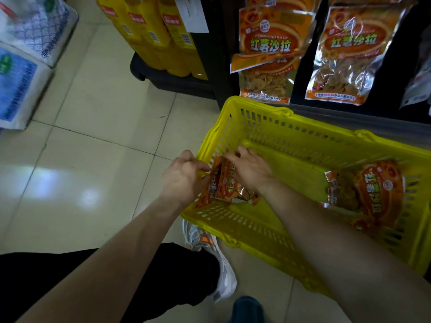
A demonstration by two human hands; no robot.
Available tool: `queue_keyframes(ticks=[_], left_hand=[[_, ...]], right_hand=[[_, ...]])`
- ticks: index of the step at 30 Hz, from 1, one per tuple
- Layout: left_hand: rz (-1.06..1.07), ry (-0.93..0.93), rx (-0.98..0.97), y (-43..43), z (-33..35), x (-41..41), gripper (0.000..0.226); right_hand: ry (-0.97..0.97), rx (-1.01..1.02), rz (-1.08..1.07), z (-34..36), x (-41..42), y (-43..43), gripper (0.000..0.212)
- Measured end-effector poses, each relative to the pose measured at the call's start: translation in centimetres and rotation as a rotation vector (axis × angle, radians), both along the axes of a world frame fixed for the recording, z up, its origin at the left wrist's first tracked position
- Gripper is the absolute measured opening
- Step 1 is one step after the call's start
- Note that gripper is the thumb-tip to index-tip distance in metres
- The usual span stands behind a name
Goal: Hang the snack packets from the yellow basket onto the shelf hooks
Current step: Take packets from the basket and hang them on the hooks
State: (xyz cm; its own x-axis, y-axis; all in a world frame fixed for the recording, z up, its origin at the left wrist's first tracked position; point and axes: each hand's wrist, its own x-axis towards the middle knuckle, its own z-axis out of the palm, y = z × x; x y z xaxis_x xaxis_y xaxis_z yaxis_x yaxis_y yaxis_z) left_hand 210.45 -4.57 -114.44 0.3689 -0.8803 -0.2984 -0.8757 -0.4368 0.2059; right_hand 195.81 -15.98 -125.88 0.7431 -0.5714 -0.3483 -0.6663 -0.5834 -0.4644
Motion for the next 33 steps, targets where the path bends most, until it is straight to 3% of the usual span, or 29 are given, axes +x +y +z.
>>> queue_keyframes(ticks=[5, 7, 14, 16, 21, 29, 31, 33], left_hand=[[-0.004, 0.000, -0.001, 0.1, -0.4, 0.0, 0.028], [-0.001, -0.004, -0.007, 0.2, -0.6, -0.1, 0.028], [0.006, 0.048, -0.036, 0.4, -0.9, 0.6, 0.022], [0.012, 0.065, -0.041, 0.5, -1.0, 0.7, 0.021], [0.009, 0.102, -0.076, 0.4, -1.3, 1.2, 0.016], [0.007, 0.136, -0.110, -0.1, -2.0, 1.9, 0.007], [0.007, 0.141, -0.128, -0.2, -2.3, 2.0, 0.006], [0.001, 0.146, -0.145, -0.3, -2.5, 2.1, 0.007]], right_hand=[[0.061, -0.160, 0.060, 0.1, -0.4, -0.8, 0.035], [0.032, -0.186, 0.060, 0.2, -0.8, -1.3, 0.032], [-0.019, 0.017, 0.055, 0.4, 0.3, -0.3, 0.072], [-0.039, 0.057, -0.063, -0.2, 0.6, 0.1, 0.076], [-0.042, 0.398, -0.300, -2.3, 0.9, 0.5, 0.103], [0.225, 0.273, -0.183, -5.3, 0.8, 0.9, 0.112], [0.231, 0.208, -0.158, -5.7, 0.1, 0.8, 0.100], [0.147, 0.171, -0.146, -5.8, -0.7, 0.4, 0.067]])
